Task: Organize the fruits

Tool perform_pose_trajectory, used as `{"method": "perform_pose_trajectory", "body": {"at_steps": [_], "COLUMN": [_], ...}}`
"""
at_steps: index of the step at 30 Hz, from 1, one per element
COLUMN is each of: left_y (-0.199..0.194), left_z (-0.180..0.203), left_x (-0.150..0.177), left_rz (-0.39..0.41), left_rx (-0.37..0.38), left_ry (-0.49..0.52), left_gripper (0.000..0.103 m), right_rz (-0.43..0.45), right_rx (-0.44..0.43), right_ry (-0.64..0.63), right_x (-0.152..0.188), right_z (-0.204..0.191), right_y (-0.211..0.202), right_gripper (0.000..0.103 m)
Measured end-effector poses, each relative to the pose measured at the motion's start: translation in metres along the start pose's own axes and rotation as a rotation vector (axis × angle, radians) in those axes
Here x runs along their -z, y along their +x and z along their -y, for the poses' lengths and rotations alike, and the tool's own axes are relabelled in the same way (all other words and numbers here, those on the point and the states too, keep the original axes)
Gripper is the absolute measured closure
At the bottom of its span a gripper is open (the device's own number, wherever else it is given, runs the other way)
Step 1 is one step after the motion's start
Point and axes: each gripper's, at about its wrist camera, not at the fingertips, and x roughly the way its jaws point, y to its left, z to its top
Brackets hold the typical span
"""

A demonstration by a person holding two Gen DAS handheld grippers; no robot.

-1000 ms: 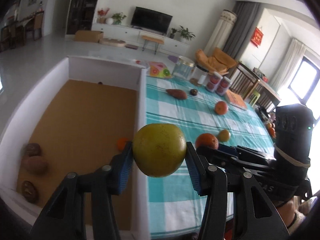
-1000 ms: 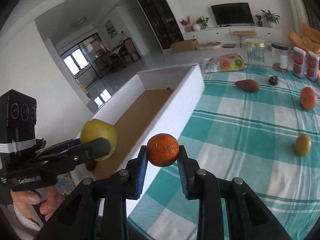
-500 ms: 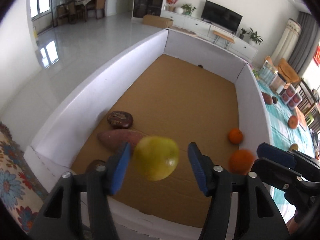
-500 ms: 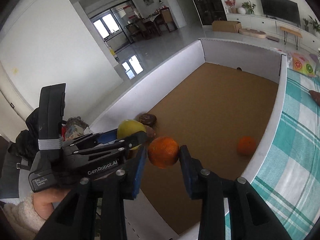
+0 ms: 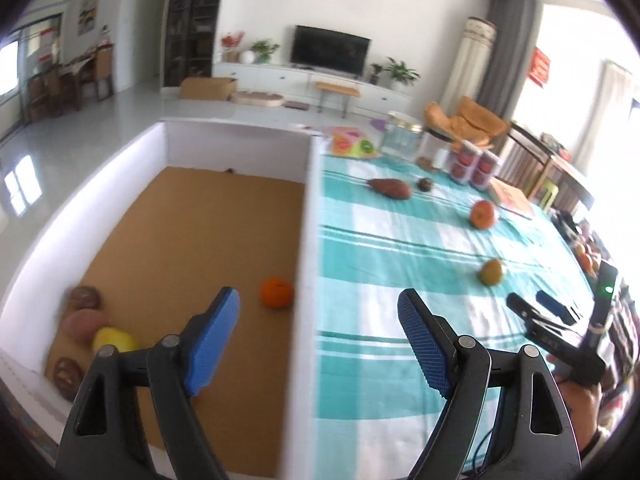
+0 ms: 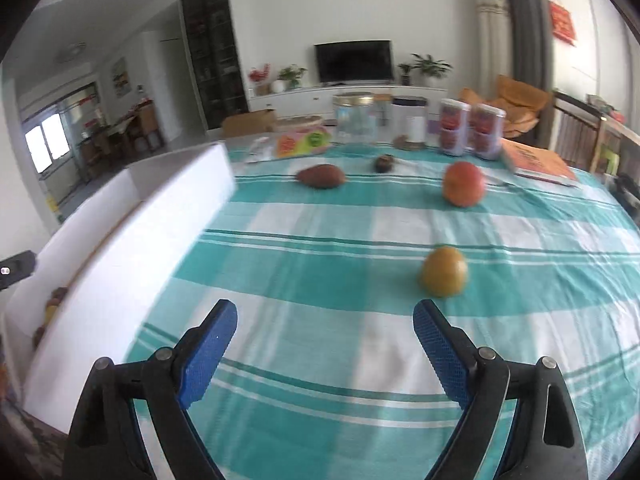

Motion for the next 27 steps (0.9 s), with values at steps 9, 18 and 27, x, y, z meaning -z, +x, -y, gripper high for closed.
{"method": "perform_pose_trajectory", "body": {"at_steps": [9,18,27], "left_y": [0.077,0.170,0.205], "left_z": [0.154,0.173,0.160], "left_x": [0.029,0.040,0.033], "left_rz": [-0.185,-0.215,-0.200], "left_rx": [0.228,0.087,0.005], "left_ry": [0.257,0.297,0.269], "left_gripper": [0.019,0.020,0.020], "right_rz": [-0.067,-0.146,-0.173], "right_rx": [0.209,0.298,0.297], "right_ry": [0.383,0.363,0.338], "right_x": [0.034,0.043,0.043], "right_z": [0.168,0.167,0.162], "right_y": [0.011,0.029,0.035], "right_gripper": [0.013,0.009,0.000]}}
